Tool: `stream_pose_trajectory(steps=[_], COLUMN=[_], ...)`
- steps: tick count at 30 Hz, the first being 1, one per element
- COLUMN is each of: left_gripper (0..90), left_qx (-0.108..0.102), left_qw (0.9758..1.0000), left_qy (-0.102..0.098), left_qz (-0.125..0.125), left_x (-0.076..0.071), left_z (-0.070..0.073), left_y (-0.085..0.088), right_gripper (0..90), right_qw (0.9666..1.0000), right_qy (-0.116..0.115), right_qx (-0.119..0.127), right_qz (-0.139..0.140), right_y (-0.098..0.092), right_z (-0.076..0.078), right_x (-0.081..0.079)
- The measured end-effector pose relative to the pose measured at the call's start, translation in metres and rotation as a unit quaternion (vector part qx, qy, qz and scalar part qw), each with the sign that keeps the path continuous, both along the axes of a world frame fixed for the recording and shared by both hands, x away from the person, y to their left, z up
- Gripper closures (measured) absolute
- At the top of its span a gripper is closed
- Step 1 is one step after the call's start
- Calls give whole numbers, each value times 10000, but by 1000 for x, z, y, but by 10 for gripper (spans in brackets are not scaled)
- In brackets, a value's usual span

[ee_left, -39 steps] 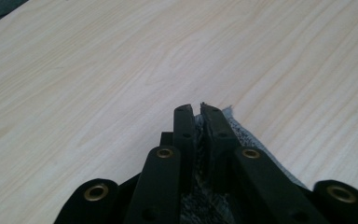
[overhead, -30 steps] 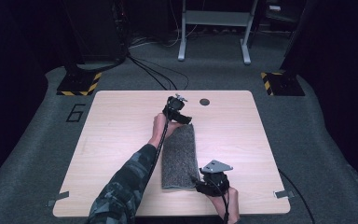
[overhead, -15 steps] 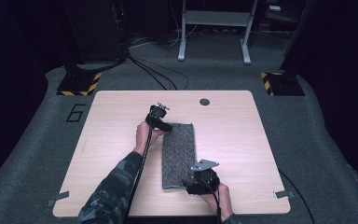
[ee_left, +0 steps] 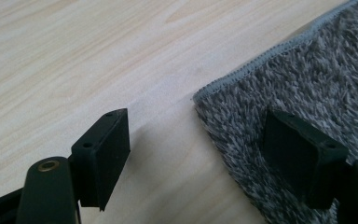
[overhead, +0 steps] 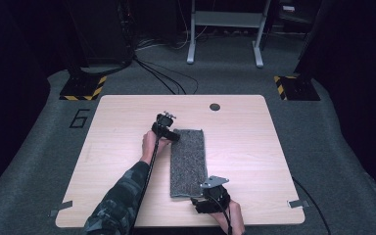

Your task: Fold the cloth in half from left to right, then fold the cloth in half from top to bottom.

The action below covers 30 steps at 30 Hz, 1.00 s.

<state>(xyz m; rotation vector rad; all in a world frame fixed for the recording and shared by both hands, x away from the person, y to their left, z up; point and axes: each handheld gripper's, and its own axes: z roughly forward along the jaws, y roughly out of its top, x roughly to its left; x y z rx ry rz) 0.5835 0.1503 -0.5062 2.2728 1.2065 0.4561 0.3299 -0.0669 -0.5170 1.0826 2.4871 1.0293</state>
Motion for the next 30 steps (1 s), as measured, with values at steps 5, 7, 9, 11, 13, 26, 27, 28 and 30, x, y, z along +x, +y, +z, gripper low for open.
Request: stream_pose_trajectory(steps=[5,7,9,11,13,26,27,28,30], left_gripper=[222,221,206,203,202,191,191,191,190], left_qx=[-66,-78,-264,-377,-419,-776,-776,-789,-807], left_qw=[10000,10000,9996,9993,9991,9970,9970,9968,9967], left_qy=[4,-8,17,5,-9,47,47,86,99], left_qz=[31,43,39,10,0,32,32,40,45], left_x=[3,3,2,1,1,2,2,2,3], left_z=[-1,-1,1,4,5,6,6,6,5], left_y=[0,0,0,1,2,4,4,5,6], right_gripper=[283,246,215,198,190,167,167,177,181], right_qw=[10000,10000,10000,9998,9998,9990,9990,9990,9990], right_qy=[28,32,32,70,-15,-81,-81,25,22], right_qx=[-52,-56,33,152,179,323,323,293,276], right_qz=[22,74,66,50,65,-295,-295,-344,-355], right_y=[-3,-4,-7,-12,-14,-34,-34,-32,-31], right_z=[0,1,4,10,12,43,43,44,45], right_x=[4,5,5,8,11,117,117,134,143])
